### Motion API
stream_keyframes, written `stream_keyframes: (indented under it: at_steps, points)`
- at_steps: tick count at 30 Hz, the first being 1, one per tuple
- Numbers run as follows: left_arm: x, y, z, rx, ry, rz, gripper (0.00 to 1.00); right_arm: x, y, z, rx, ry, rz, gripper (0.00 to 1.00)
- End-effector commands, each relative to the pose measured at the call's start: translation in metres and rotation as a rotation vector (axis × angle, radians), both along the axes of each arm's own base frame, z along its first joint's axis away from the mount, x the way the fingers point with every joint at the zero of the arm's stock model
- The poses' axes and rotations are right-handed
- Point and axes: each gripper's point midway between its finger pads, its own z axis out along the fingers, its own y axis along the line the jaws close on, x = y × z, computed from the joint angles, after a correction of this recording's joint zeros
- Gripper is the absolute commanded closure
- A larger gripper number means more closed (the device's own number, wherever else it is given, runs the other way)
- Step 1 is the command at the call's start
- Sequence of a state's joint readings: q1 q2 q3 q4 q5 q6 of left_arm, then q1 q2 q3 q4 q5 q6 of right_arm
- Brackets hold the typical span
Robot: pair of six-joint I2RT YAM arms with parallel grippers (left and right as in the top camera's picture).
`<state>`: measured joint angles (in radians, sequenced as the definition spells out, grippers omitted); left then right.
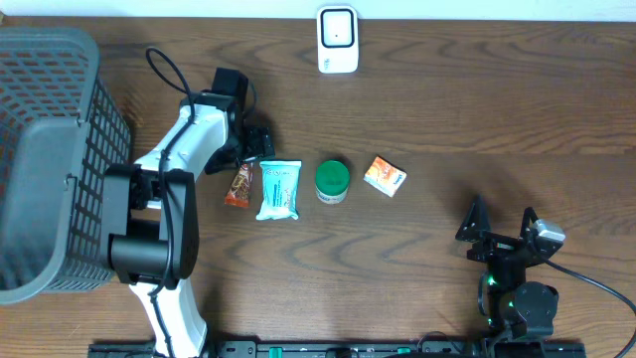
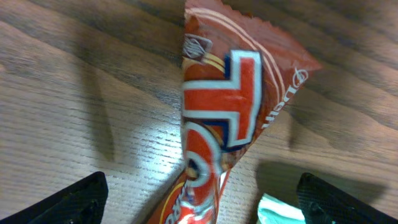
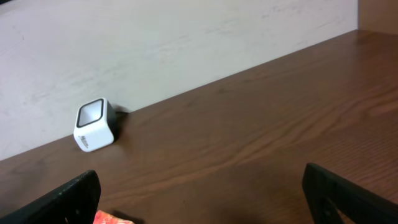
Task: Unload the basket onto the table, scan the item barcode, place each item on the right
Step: 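Carry the red bar out and place it left of the tissue pack, then retract the left arm to rest and move the right gripper over the jar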
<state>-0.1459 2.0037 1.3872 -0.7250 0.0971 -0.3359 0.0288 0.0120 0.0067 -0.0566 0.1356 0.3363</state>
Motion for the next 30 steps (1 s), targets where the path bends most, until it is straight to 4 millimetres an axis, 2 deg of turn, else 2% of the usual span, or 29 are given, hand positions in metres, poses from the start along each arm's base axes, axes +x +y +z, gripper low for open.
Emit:
stream_keyframes:
  at_steps: [1,3,4,6,8,9,10,12,14,16,19,22,26,30]
  points:
    - [0.015,0.008,0.054,0.032,-0.150,-0.017,0.02,0.000,-0.001,0.000,0.006,-0.002,-0.006,0.01]
    - [0.024,0.012,0.094,0.051,-0.263,-0.004,0.02,0.000,-0.001,0.000,0.006,-0.002,-0.006,0.01]
    - [0.030,0.014,0.123,0.054,-0.343,0.003,0.02,0.000,-0.001,0.000,0.004,-0.001,-0.009,0.01]
    - [0.035,0.019,0.178,0.061,-0.497,0.023,0.02,-0.002,-0.014,0.003,-0.009,-0.012,-0.084,0.01]
    - [0.033,0.027,0.240,0.077,-0.675,0.052,0.02,-0.004,-0.020,0.003,-0.011,-0.014,-0.121,0.01]
    - [0.028,0.034,0.278,0.093,-0.789,0.077,0.02,-0.003,-0.018,0.003,-0.007,-0.014,-0.108,0.01]
    - [0.023,0.038,0.305,0.106,-0.871,0.084,0.02,-0.002,-0.015,0.003,-0.005,-0.014,-0.091,0.01]
    - [0.003,0.048,0.371,0.147,-1.076,0.082,0.02,-0.002,-0.010,0.002,-0.004,-0.009,-0.063,0.01]
    - [-0.022,0.054,0.425,0.181,-1.244,0.064,0.02,-0.002,-0.011,0.002,-0.004,-0.008,-0.064,0.01]
    - [-0.052,0.058,0.469,0.238,-1.383,0.026,0.02,0.000,0.001,0.004,0.058,-0.023,0.001,0.01]
    - [-0.093,0.066,0.505,0.342,-1.492,-0.026,0.02,0.000,0.040,0.009,0.144,-0.038,0.228,0.01]
    - [-0.128,0.081,0.522,0.452,-1.534,-0.016,0.02,-0.005,0.065,0.008,0.248,-0.013,0.369,0.01]
    - [-0.161,0.097,0.526,0.518,-1.533,0.034,0.02,-0.013,0.082,0.010,0.301,0.047,0.462,0.01]
    - [-0.171,0.098,0.516,0.519,-1.493,0.019,0.02,-0.015,0.085,0.032,0.284,0.092,0.469,0.01]
